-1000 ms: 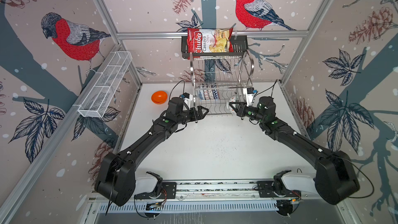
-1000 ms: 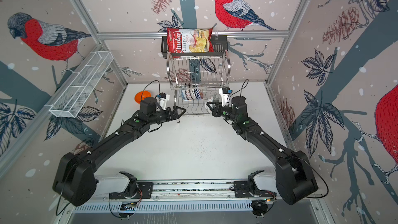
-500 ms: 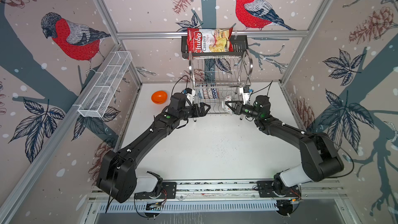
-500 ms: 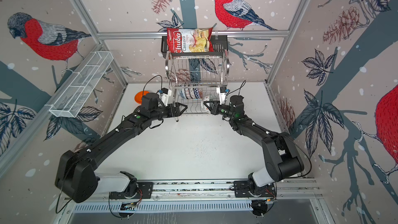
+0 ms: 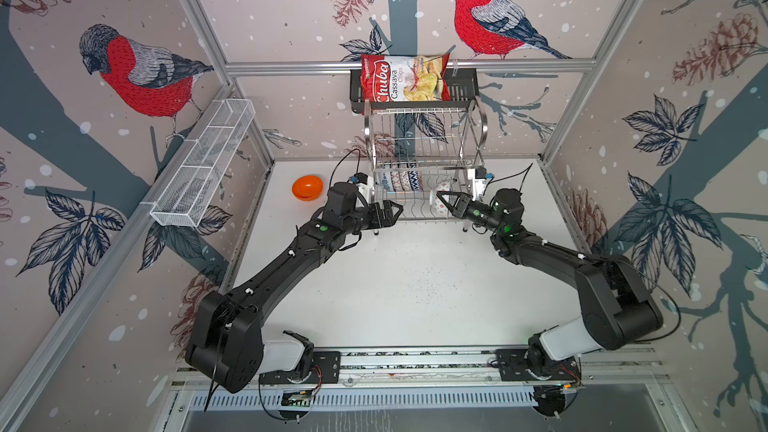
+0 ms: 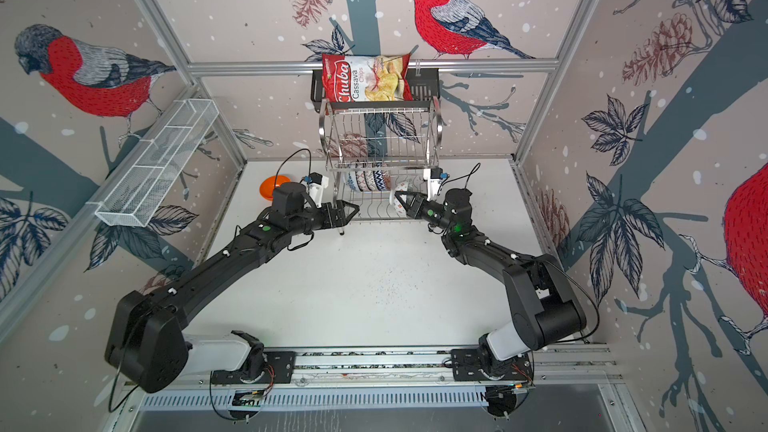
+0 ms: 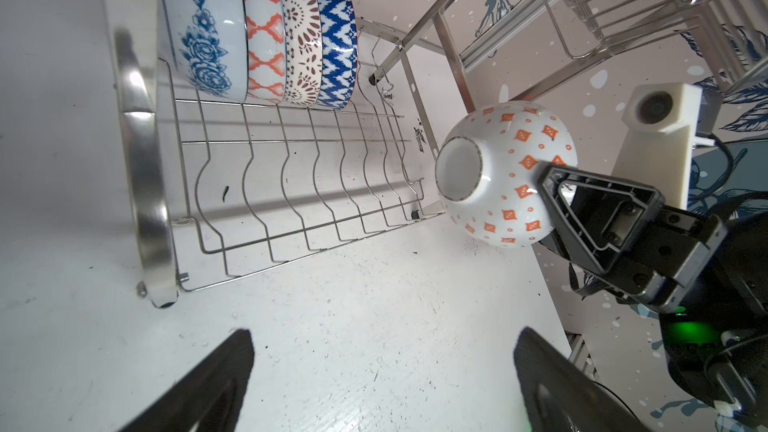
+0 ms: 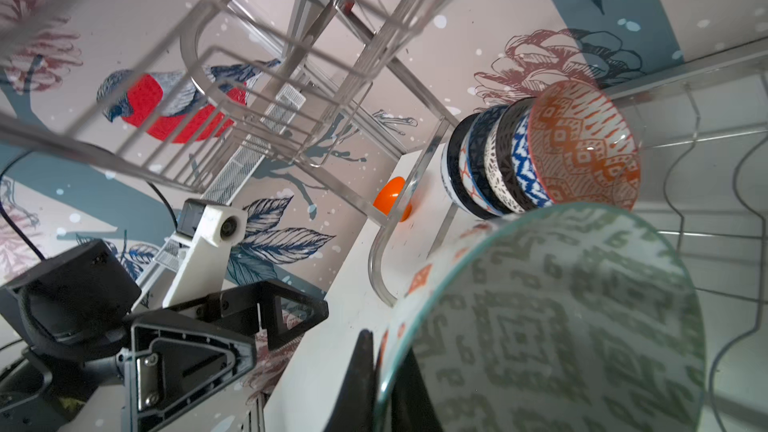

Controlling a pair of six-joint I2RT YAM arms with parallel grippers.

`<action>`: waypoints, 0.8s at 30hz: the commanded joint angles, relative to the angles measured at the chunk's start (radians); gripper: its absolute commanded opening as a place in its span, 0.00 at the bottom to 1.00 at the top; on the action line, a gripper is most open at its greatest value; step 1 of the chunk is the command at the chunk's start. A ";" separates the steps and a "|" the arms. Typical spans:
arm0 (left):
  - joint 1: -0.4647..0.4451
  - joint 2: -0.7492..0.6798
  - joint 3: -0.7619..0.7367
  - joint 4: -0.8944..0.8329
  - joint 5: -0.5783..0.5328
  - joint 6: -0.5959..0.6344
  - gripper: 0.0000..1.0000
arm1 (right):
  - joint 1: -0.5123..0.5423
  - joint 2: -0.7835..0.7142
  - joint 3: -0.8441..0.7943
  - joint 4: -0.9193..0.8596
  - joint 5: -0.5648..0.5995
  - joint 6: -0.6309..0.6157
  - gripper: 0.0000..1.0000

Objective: Load the bowls into the dish rack

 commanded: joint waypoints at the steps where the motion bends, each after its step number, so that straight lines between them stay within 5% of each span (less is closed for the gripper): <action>1: 0.006 -0.008 -0.003 0.045 0.019 0.002 0.98 | 0.003 -0.034 -0.014 0.043 0.029 0.012 0.00; 24: 0.023 0.006 -0.015 0.063 0.039 -0.014 0.98 | 0.028 0.107 0.042 0.049 0.019 0.050 0.00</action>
